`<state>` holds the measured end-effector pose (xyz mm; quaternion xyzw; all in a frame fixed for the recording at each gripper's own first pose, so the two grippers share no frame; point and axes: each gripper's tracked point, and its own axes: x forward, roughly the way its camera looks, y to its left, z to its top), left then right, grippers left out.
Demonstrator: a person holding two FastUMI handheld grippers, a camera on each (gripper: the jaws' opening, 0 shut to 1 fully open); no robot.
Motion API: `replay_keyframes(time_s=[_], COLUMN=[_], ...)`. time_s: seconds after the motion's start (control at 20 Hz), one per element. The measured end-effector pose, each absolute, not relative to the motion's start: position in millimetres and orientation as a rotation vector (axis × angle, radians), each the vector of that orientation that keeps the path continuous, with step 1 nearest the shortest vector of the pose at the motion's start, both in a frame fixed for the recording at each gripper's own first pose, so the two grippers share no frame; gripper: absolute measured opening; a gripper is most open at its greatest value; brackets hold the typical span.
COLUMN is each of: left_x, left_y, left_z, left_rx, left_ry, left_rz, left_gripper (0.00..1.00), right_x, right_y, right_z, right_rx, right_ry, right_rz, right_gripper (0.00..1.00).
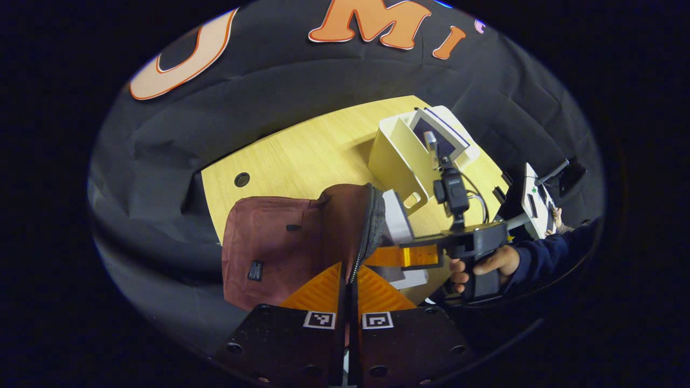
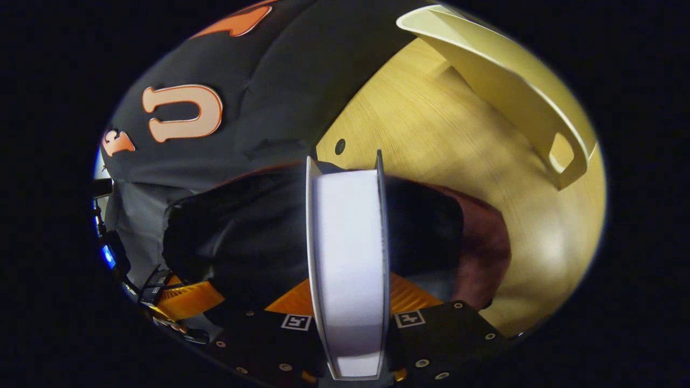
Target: Open the schoolbag, grab two books from the bookshelf and put them into the schoolbag.
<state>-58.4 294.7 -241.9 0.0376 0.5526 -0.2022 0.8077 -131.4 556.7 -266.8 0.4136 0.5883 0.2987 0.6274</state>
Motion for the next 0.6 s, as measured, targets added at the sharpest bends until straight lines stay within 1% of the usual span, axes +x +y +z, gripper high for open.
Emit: replay_keyframes(time_s=[0.25,0.45,0.6], left_x=[-64.5,-66.5,-64.4], left_y=[282.2,272.6,272.6], left_z=[-242.1,-241.1,-245.0], left_rx=[0.074,0.05,0.039], left_ry=[1.173,1.165,1.162], left_rz=[-0.464,-0.486,-0.477], left_gripper=[0.04,0.04,0.04], right_x=[-123.6,-119.3,-121.5], right_y=[576.8,588.8,597.9], right_z=[-282.1,-298.7,-306.3], right_rx=[1.016,0.985,0.969], right_ry=[1.308,1.258,1.251], right_rz=[0.63,0.606,0.613], right_gripper=[0.41,0.41,0.42])
